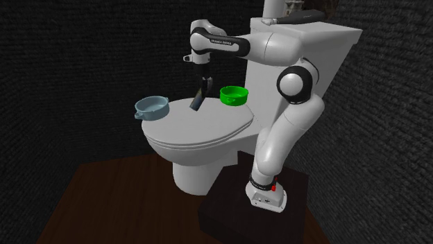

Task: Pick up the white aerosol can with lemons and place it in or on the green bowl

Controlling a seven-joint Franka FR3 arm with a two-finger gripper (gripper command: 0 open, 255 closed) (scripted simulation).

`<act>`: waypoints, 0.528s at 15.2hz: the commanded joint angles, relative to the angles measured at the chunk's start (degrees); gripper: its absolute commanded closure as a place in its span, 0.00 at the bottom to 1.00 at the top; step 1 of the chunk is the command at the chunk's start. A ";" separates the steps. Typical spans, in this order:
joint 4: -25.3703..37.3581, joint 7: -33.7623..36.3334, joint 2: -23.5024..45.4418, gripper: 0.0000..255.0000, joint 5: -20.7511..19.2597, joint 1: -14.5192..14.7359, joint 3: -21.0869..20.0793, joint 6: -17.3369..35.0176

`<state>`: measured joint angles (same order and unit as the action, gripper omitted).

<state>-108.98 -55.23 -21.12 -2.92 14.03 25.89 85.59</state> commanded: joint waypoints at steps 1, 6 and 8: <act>1.93 0.09 0.24 1.00 0.14 0.10 -0.11 -1.69; 4.71 -2.65 0.52 1.00 -0.54 -0.69 1.73 -4.21; 5.13 -5.43 0.39 1.00 -1.43 -1.57 3.64 -4.70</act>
<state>-104.02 -59.08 -20.67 -3.94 12.94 28.32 80.95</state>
